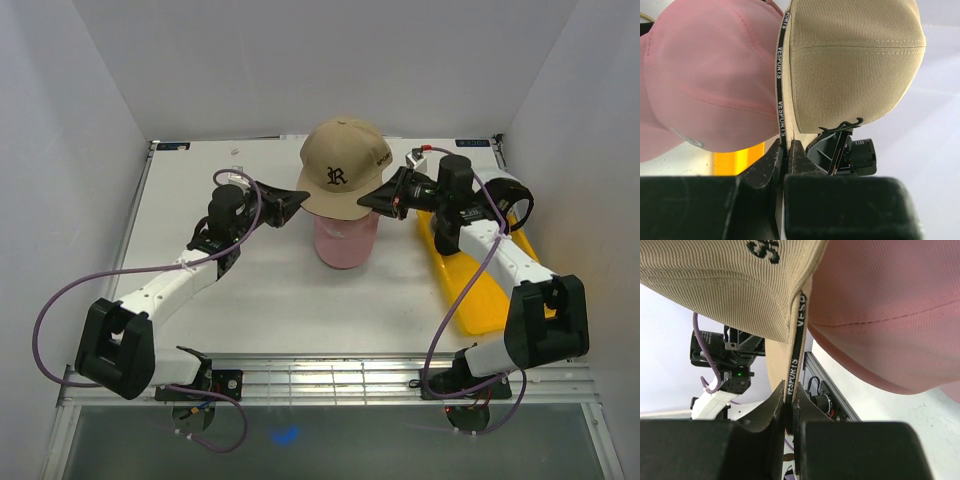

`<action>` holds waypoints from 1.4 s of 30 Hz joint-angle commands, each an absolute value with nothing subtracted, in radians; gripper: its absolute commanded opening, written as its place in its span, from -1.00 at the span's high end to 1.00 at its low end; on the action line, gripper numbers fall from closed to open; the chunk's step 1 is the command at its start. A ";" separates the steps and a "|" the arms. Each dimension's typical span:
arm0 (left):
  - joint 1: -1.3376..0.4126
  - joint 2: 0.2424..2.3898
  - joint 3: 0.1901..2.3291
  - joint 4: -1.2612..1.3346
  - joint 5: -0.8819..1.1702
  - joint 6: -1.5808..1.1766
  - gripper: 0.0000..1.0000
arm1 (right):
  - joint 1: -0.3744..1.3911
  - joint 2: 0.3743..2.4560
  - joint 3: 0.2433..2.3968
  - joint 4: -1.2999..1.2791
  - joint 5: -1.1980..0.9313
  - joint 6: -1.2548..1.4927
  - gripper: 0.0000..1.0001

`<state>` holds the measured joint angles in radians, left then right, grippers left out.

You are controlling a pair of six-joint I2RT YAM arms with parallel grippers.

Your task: Stack the hats

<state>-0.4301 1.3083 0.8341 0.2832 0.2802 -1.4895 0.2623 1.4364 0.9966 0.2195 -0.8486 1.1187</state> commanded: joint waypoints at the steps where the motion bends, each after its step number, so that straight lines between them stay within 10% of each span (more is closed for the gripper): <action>1: -0.469 1.238 0.818 0.316 0.379 -1.454 1.00 | 0.296 1.408 0.983 0.175 -0.876 0.997 0.85; 42: -0.489 1.236 0.609 0.314 0.350 -1.488 1.00 | 0.296 1.404 0.756 0.178 -0.830 0.893 0.84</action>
